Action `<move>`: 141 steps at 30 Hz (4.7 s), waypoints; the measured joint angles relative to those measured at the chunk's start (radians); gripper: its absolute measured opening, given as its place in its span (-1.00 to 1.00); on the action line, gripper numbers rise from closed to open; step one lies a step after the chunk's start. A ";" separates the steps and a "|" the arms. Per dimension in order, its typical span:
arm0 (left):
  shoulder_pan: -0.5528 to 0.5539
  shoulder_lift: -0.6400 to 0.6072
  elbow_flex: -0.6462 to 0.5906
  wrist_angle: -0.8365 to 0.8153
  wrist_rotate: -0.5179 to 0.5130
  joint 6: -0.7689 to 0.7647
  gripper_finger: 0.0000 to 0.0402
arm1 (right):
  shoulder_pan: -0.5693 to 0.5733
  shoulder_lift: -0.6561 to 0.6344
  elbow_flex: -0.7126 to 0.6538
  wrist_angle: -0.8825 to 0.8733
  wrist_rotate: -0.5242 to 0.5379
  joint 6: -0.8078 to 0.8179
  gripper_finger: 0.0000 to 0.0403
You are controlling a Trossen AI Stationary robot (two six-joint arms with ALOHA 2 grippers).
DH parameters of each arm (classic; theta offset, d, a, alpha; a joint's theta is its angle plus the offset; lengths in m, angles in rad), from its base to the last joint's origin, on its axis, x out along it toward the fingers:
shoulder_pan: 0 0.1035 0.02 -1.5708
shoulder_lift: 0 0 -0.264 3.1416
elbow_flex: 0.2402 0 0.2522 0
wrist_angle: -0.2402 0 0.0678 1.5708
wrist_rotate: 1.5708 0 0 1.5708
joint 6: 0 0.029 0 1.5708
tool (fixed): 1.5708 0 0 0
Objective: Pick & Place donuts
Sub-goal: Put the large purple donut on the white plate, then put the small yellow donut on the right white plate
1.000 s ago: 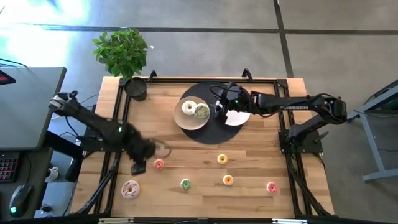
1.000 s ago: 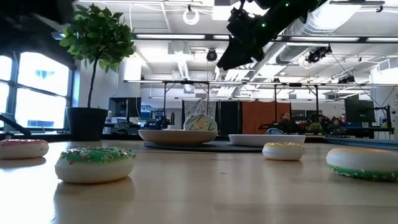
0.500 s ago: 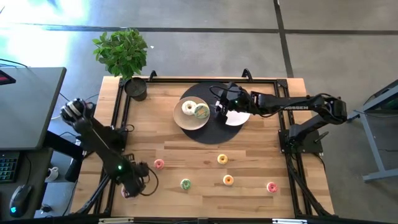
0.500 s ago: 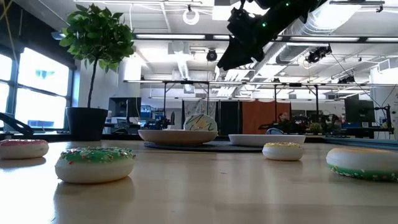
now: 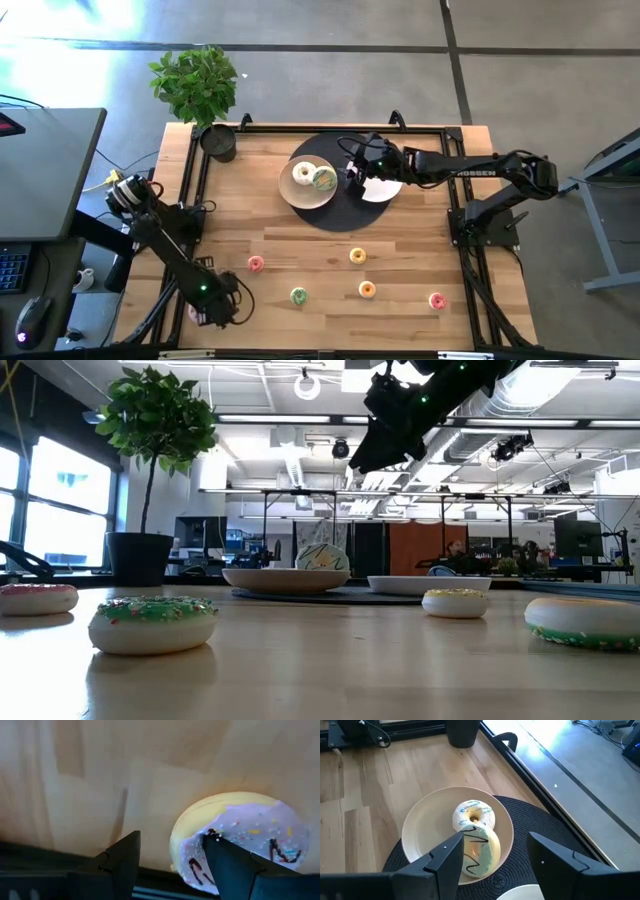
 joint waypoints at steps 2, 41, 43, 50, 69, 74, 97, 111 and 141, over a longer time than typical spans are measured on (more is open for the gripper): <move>0.000 0.000 0.000 0.013 -0.008 0.000 -0.01 | 0.000 0.000 0.000 0.000 0.000 0.000 0.05; 0.577 -0.247 0.083 0.034 -0.461 0.528 -0.99 | 0.000 0.000 0.000 0.000 0.000 -0.008 0.05; 0.635 -0.247 0.127 0.036 -0.560 0.625 -0.99 | 0.000 0.000 0.000 0.000 0.000 -0.009 0.05; 0.882 -0.247 0.211 0.219 -0.679 0.932 -1.00 | 0.000 0.000 0.000 0.000 0.000 -0.011 0.05; 1.208 0.020 0.210 0.360 -0.396 0.945 -1.00 | -0.002 0.000 0.000 0.000 0.019 -0.047 0.05; 1.205 0.020 0.211 0.361 -0.385 0.987 -0.98 | -0.003 0.000 0.000 0.016 0.019 -0.071 0.05; 1.205 0.020 0.211 0.406 -0.389 0.968 -0.33 | 0.175 0.001 -0.223 -0.036 -0.335 0.156 0.05; 1.205 0.004 0.222 0.394 -0.371 0.964 -0.33 | 0.416 0.066 -0.480 0.323 -0.262 0.337 0.05; 1.205 0.005 0.434 0.349 -0.246 0.972 -0.33 | 0.453 0.095 -0.480 0.400 -0.176 0.331 -0.82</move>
